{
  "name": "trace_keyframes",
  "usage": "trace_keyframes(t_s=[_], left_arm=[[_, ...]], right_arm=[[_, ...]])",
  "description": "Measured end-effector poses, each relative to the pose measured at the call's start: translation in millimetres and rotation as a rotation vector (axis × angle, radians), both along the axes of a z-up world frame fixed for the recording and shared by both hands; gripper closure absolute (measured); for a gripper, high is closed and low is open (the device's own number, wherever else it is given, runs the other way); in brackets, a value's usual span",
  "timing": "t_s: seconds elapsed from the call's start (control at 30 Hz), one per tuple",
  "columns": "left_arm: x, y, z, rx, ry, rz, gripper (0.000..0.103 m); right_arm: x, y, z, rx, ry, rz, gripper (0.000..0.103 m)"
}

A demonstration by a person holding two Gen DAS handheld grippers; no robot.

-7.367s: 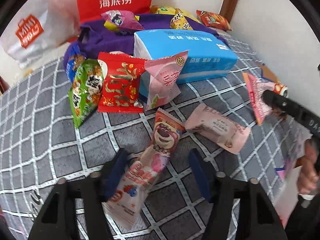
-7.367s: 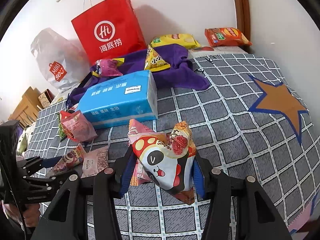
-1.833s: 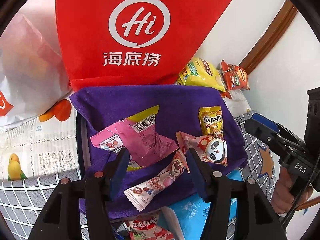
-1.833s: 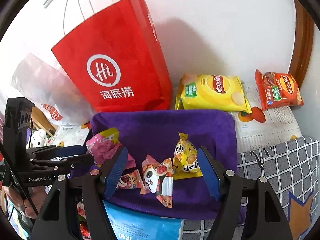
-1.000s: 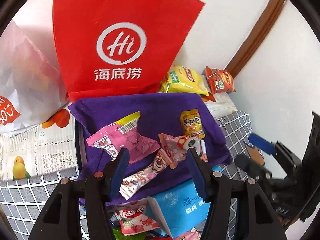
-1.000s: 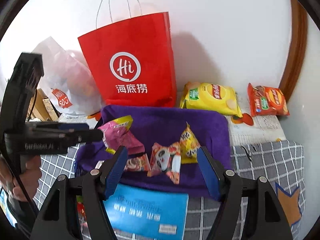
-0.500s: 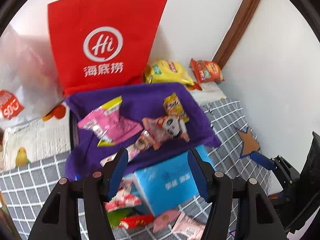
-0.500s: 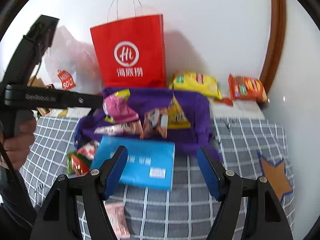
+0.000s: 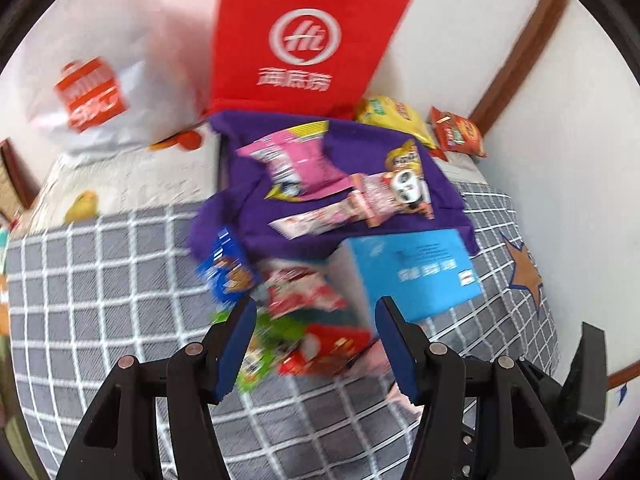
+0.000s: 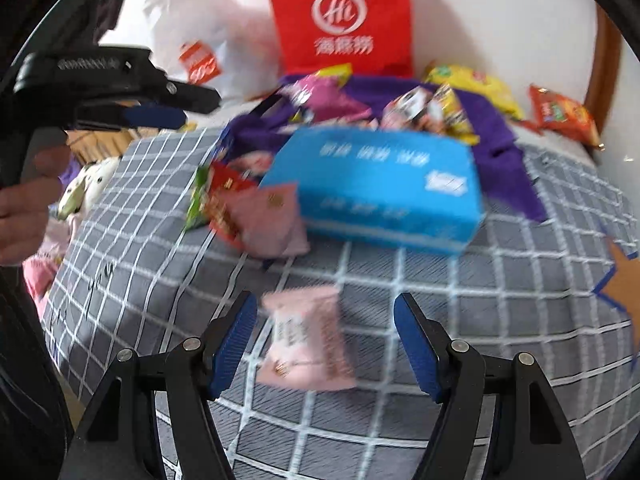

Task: Organize snacks
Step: 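Withdraw both tools from the towel back toward the snack pile, then grasp the pink wrapped cake with right tool while left tool grasps green triangular bag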

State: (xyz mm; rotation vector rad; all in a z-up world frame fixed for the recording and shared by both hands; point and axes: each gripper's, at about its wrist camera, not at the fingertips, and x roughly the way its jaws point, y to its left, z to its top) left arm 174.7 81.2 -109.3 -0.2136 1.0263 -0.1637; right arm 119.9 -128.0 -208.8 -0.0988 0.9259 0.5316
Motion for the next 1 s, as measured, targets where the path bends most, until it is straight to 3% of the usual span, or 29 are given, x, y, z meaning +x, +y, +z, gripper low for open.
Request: trace_keyframes(t_s=[0.17,0.23,0.3,0.37,0.63,0.8,1.0], left_arm=[[-20,22,-7,0.001,-0.008,0.047,0.043],[-24,28,-10,0.001,-0.008,0.065,0.043],[-28,30,-18,0.002,-0.011,0.077,0.043],[-31,29,-27,-0.003,-0.012,0.078,0.043],[-21,20,-66,0.058,0.022,0.076,0.044],[-6,16,-78,0.072,0.014,0.056,0.044],[2,10,-88,0.058,-0.016,0.028,0.043]], right_arm=[[3,10,-27,-0.010,0.068,0.014,0.038],[1,13,-29,-0.031,0.033,0.010,0.040],[-1,15,-29,-0.054,0.012,0.012,0.058],[-1,12,-28,-0.042,0.008,0.012,0.060],[11,-42,-21,-0.078,-0.072,-0.116,0.060],[37,-81,-24,-0.071,-0.063,-0.218,0.060],[50,-85,-36,-0.053,-0.057,-0.226,0.058]])
